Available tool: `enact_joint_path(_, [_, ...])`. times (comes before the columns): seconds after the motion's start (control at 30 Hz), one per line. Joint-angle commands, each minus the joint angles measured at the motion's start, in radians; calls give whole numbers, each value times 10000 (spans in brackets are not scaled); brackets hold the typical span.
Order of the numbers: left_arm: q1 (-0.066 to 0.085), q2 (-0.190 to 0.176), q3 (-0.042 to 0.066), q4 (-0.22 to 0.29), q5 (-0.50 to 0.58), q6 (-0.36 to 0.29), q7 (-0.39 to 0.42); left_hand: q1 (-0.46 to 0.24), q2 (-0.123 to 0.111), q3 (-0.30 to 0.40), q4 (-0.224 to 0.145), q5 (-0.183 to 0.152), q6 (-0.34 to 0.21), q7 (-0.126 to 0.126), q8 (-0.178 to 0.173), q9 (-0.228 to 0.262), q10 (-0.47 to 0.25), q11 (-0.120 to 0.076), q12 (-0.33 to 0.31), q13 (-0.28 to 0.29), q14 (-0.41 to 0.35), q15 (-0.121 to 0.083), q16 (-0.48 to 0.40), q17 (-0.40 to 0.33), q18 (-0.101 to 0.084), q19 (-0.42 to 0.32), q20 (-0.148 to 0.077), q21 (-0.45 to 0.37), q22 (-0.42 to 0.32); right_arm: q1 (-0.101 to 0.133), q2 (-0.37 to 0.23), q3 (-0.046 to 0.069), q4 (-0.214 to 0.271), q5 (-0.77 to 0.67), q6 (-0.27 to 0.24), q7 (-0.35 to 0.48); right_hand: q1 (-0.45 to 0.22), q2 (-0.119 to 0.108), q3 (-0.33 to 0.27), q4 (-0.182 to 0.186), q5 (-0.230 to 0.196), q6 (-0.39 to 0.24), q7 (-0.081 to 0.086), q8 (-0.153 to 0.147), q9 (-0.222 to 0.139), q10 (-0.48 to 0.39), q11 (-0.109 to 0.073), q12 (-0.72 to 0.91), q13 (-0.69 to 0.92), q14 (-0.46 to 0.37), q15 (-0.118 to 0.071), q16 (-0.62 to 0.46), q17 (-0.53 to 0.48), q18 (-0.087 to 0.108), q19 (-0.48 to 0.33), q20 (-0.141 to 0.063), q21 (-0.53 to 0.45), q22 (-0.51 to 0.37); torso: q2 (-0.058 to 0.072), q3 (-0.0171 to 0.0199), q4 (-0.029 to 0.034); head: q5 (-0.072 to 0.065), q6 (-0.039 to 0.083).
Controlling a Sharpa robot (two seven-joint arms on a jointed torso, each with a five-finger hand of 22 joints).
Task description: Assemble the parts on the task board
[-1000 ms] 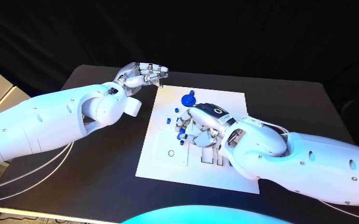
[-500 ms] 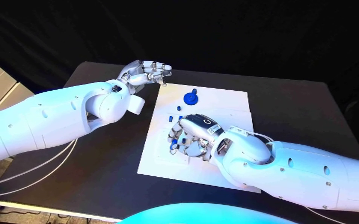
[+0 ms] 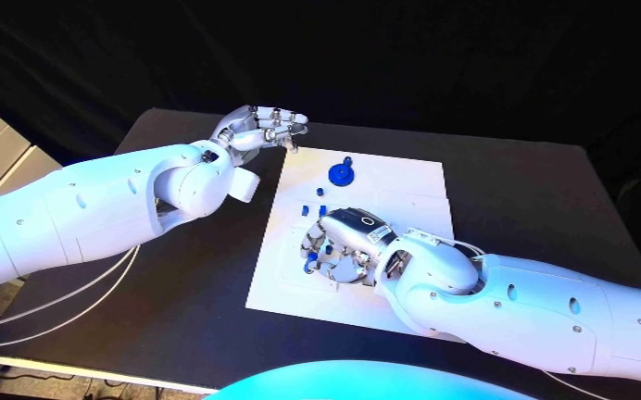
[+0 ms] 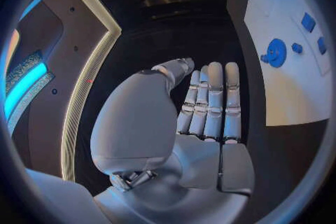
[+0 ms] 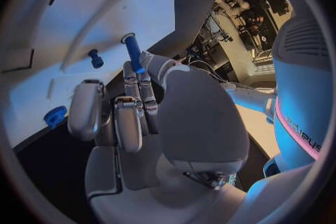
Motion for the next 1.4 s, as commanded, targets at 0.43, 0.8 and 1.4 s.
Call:
enact_joint_path(0.43, [3, -2, 7, 20, 56, 155, 55, 53, 58, -39, -8, 27, 66, 20, 58, -9, 49, -20, 30, -5, -15, -69, -49, -14, 36, 59, -19, -40, 17, -26, 35, -29, -72, -686, 542, -349, 83, 157, 389, -456, 44, 30, 5, 52, 20, 753, -652, 55, 438, 643, -62, 35, 569, -114, -49, -16, -71, 1428, -3, 4, 2, -10, 1])
enact_joint_path(0.8, [4, -8, 7, 20, 56, 161, 50, 53, 58, -39, -8, 27, 66, 20, 58, -9, 49, -20, 30, -5, -15, -69, -49, -14, 36, 59, -19, -40, 17, -42, 181, -93, -155, -689, 548, -84, -518, -142, 227, -394, 186, -601, 186, -270, -48, 157, -422, -416, 441, 636, 136, 28, 547, -98, -134, 130, -274, 1420, -14, -6, 3, -9, 11])
enact_joint_path(1.4, [4, -40, 7, 2, 57, 166, 35, 53, 58, -39, -8, 27, 66, 20, 58, -9, 49, -20, 30, -5, -15, -69, -49, -14, 36, 59, -19, -40, 17, -112, -211, -139, 101, -618, -507, 166, -303, -275, -2378, 57, 586, -1475, 212, -869, -287, -2505, 99, -650, -149, 337, 595, -362, -342, 264, -803, 576, -2667, 733, -11, 12, -9, -59, 51])
